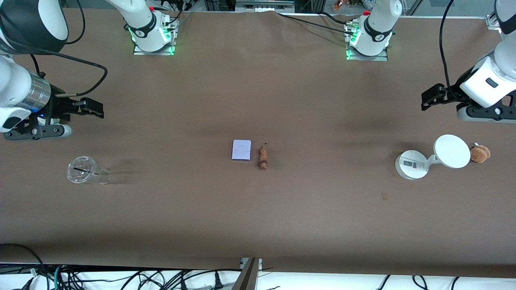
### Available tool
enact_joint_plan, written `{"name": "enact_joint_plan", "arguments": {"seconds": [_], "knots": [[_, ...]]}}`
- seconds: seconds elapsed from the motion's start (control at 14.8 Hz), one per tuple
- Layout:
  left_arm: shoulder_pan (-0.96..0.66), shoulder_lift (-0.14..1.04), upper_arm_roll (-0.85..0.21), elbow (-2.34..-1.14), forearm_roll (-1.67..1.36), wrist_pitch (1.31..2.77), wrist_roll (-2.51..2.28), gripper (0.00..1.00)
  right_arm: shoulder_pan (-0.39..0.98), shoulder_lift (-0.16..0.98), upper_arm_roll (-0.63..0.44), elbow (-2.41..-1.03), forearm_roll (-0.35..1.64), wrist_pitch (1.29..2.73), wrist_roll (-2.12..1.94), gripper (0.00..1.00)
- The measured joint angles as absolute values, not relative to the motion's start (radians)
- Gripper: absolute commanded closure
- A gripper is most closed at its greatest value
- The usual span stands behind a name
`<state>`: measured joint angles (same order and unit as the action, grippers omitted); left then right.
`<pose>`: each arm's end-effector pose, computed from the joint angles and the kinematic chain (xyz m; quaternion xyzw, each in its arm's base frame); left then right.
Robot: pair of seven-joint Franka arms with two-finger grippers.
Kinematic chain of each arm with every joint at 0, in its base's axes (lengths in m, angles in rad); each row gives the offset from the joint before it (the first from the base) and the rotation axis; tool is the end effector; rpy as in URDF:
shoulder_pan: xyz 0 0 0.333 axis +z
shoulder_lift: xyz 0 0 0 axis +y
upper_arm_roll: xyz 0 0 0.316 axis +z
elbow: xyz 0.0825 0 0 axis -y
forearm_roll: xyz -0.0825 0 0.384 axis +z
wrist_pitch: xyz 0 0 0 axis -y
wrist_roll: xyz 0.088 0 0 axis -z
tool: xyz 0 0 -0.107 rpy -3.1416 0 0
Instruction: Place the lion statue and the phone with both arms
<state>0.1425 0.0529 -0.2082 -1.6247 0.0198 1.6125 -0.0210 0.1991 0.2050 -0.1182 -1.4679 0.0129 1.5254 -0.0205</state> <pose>0.5694 -0.0326 0.5734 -0.9992 0.0231 0.0317 0.0058 0.6039 0.0571 0.5505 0.9960 0.0507 -0.0728 0.0078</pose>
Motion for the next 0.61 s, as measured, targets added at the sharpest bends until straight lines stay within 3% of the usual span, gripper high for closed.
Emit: {"name": "enact_joint_plan", "arguments": {"seconds": [0.41,0.61], "knots": [[0.146,0.218,-0.207,-1.604,-0.022,1.62,-0.021,0.0,0.199,0.205,-0.118,-1.468,0.013,1.525,-0.021,0.0],[0.146,0.237,-0.207,-1.582,-0.024,1.619,-0.021,0.0,0.199,0.21,-0.118,-1.468,0.013,1.525,-0.021,0.0]]}}
